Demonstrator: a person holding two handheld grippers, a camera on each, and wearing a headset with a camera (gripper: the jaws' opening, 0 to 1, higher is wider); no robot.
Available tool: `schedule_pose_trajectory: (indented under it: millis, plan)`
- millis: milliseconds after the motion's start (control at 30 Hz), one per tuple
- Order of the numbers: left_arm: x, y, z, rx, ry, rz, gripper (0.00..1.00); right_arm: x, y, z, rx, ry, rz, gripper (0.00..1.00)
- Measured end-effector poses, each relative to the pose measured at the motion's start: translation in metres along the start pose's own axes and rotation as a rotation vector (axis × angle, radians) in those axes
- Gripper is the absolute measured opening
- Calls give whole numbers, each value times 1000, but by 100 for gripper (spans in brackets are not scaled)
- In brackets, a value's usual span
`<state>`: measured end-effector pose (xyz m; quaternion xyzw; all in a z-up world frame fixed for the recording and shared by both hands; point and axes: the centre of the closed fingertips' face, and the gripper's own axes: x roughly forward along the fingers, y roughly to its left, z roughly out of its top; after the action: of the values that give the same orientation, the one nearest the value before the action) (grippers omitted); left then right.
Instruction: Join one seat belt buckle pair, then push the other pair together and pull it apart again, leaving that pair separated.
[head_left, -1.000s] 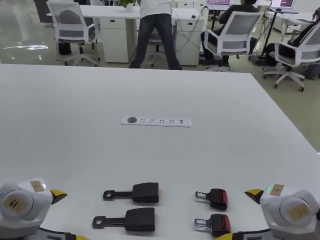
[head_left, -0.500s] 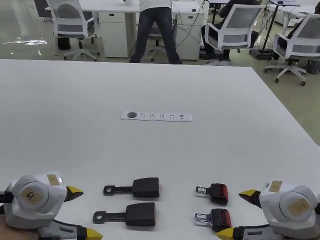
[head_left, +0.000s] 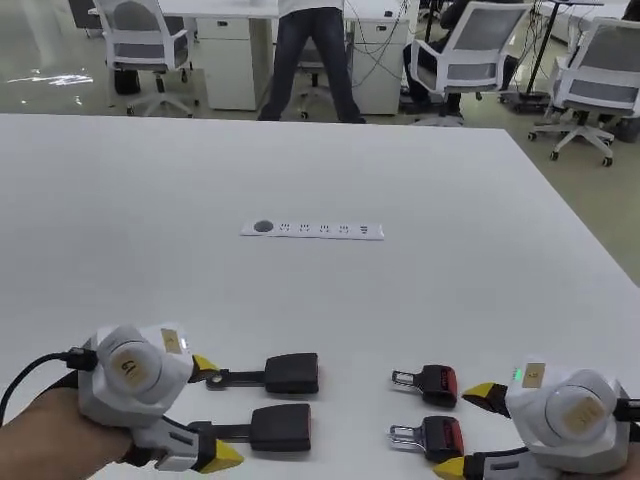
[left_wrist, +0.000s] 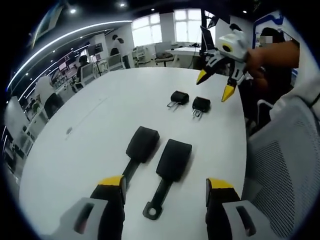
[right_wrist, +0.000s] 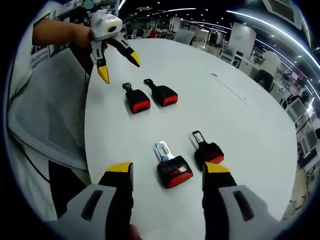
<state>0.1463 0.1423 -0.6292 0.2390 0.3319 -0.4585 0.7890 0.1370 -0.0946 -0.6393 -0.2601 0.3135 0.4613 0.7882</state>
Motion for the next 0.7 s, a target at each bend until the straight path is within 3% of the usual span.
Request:
schedule_pose_trajectory:
  millis: [133, 367, 600, 700]
  plan:
    - [8, -3, 6, 59, -10, -37, 63, 4, 0, -6, -17, 26, 19, 46]
    - [22, 1, 3, 78, 17, -63, 58, 11, 0, -12, -44, 52, 32, 43]
    - [36, -5, 9, 104, 34, -93, 55, 17, -3, -15, -68, 75, 50, 42]
    - [41, -4, 6, 118, 59, -110, 52, 19, -3, -16, -75, 86, 61, 41]
